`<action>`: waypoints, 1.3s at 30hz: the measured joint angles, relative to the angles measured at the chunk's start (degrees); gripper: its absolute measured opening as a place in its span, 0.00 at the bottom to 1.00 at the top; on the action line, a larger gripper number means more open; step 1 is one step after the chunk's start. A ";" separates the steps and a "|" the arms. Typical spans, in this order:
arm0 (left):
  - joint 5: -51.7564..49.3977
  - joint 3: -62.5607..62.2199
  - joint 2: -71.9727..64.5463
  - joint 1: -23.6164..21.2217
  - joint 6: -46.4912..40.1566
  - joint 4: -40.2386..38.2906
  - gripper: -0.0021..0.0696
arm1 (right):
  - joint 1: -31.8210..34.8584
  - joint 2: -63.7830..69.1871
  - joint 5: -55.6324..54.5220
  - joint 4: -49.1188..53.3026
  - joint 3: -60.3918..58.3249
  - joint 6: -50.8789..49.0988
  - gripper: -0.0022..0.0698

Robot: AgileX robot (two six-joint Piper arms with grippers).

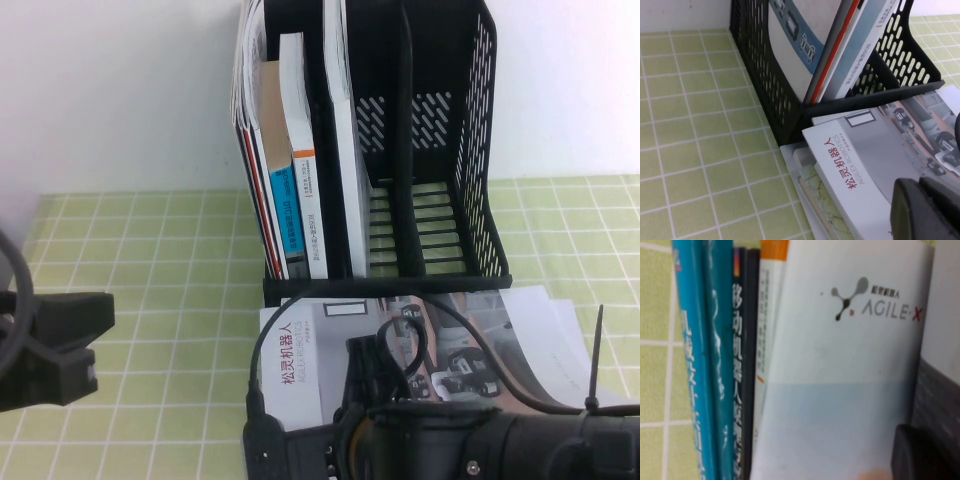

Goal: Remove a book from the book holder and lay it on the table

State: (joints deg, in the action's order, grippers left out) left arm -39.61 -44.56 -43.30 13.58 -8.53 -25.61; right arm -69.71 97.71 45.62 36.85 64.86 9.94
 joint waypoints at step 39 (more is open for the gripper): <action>0.86 18.02 27.85 0.00 -20.48 -19.32 0.03 | 5.52 -34.67 5.11 -40.29 -2.78 21.63 0.04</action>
State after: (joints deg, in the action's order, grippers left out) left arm -38.75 -26.54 -15.45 13.58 -29.02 -44.93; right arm -64.19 63.04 50.73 -3.44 62.07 31.57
